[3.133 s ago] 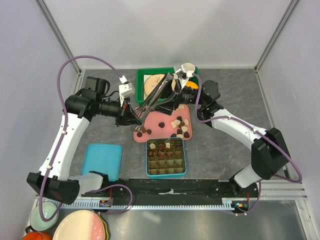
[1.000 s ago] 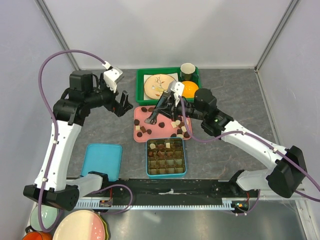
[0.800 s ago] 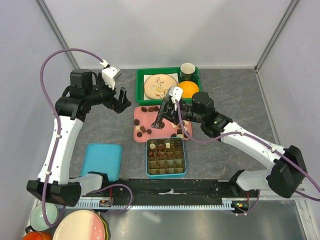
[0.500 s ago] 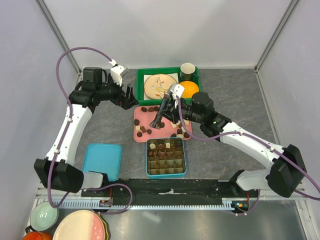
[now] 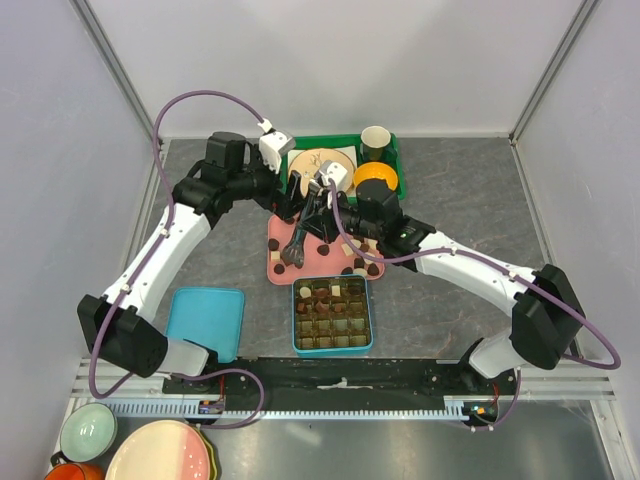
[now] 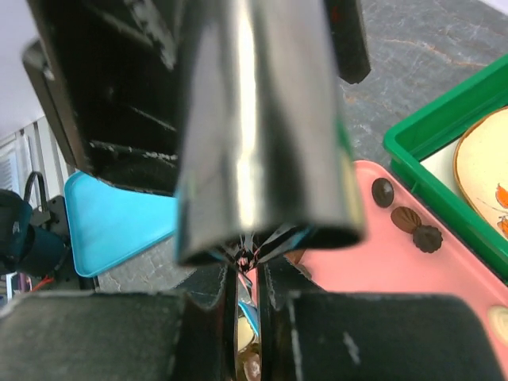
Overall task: Pack the chocolate
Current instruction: Pick up the fake chocolate from the plate.
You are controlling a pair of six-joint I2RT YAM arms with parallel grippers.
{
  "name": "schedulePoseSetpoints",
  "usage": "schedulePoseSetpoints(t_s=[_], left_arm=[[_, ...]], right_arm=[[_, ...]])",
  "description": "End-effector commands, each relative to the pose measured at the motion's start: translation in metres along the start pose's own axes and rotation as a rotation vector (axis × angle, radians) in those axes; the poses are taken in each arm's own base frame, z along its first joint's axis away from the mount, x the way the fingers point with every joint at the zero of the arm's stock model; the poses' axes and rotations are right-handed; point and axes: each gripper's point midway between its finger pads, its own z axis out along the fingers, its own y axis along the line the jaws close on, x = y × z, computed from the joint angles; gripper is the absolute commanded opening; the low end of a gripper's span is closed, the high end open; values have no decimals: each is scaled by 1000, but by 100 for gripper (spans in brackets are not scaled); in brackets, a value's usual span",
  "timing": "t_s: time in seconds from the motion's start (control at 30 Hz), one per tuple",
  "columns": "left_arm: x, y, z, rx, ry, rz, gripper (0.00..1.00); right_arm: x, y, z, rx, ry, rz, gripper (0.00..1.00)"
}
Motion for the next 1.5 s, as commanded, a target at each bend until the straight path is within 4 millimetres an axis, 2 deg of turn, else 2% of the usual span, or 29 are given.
schedulePoseSetpoints(t_s=[0.0,0.13,0.2,0.23,0.37,0.43,0.53,0.6,0.7,0.8,0.83,1.0,1.03,1.1,1.13,1.2,1.23,1.27,1.33,1.47], left_arm=[[-15,-8,4,5,-41,-5,99],[-16,-18,1,37,-47,-5,99],[-18,-23,0,55,-50,-1,99],[-18,-25,0,64,-48,0,99],[-22,-31,-4,86,-51,9,99],[-24,-32,-6,90,-55,10,99],[-26,-33,-9,85,-60,16,99],[-26,-33,-12,77,-63,23,99],[-24,-31,-14,64,-49,27,99],[-24,-21,-17,16,-25,28,99],[-19,-15,-17,-4,3,14,99],[-26,25,-41,-114,-40,-29,99],[-22,34,-47,-135,-39,-38,99],[-12,37,-47,-143,-21,-42,99],[3,39,-46,-151,8,-45,99],[20,42,-44,-166,49,-38,99],[38,43,-41,-172,90,-50,99],[47,47,-40,-195,115,-50,99],[70,50,-36,-197,173,-51,99],[100,51,-31,-187,238,-65,99]], right_arm=[[-44,6,1,-4,-113,5,13],[-47,8,3,-13,-132,17,16],[-49,9,4,-22,-135,22,25],[-47,10,6,-29,-132,28,27],[-47,12,6,-38,-133,31,27],[-45,12,5,-36,-126,33,25],[-44,10,3,-25,-127,24,15],[-42,7,2,-8,-129,16,5],[-39,0,-2,28,-135,-18,0],[-36,-7,-9,66,-131,-67,0],[-32,-12,-11,93,-115,-77,0],[-19,-43,-33,284,-45,-142,0],[-18,-55,-40,349,-32,-186,0],[-16,-64,-50,408,-32,-196,0],[-15,-70,-54,445,-31,-199,0],[-10,-78,-57,486,-23,-187,0],[-8,-83,-57,504,-16,-184,0],[-4,-95,-58,564,-7,-177,0],[-1,-105,-59,621,-10,-149,0],[4,-116,-56,667,-5,-110,0]])
